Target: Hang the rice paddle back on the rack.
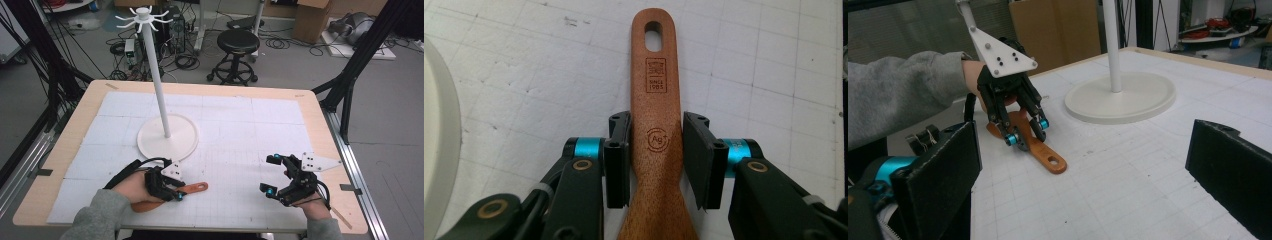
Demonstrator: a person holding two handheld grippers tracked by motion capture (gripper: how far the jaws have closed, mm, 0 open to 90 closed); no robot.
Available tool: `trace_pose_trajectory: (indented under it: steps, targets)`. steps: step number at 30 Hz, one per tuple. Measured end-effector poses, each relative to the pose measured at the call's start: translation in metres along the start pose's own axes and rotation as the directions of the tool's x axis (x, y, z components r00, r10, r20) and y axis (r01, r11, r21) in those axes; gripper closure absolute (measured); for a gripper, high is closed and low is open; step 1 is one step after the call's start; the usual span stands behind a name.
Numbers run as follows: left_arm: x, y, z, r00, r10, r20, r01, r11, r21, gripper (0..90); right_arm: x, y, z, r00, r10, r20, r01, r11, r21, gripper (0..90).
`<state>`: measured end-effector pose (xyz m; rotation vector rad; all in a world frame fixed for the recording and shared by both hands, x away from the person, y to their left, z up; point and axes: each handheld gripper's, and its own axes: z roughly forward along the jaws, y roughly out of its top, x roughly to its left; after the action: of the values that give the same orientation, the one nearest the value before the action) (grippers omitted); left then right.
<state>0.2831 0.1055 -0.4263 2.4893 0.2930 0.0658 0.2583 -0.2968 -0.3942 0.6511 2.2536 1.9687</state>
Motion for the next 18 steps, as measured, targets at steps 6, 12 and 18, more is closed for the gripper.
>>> trace_pose_trajectory:
  steps: [6, 12, 18]
  targets:
    - [0.0, -0.005, -0.001, 0.9996, -0.028, -0.003, 0.028, 0.9988, -0.039, 64.9, 0.001, 0.0, -0.001, 1.0, -0.002, 0.003, 0.002, 1.0, 0.001, 0.0]
    - [0.0, -0.011, -0.001, 0.9987, -0.051, -0.006, 0.05, 0.9951, -0.085, 65.0, 0.001, -0.001, 0.0, 0.9997, -0.011, 0.022, 0.011, 1.0, 0.004, 0.0]
    - [0.001, -0.011, -0.013, 0.9972, -0.074, -0.009, 0.072, 0.9871, -0.143, 65.0, 0.001, -0.001, -0.001, 0.9998, -0.002, 0.02, 0.002, 1.0, 0.004, 0.0]
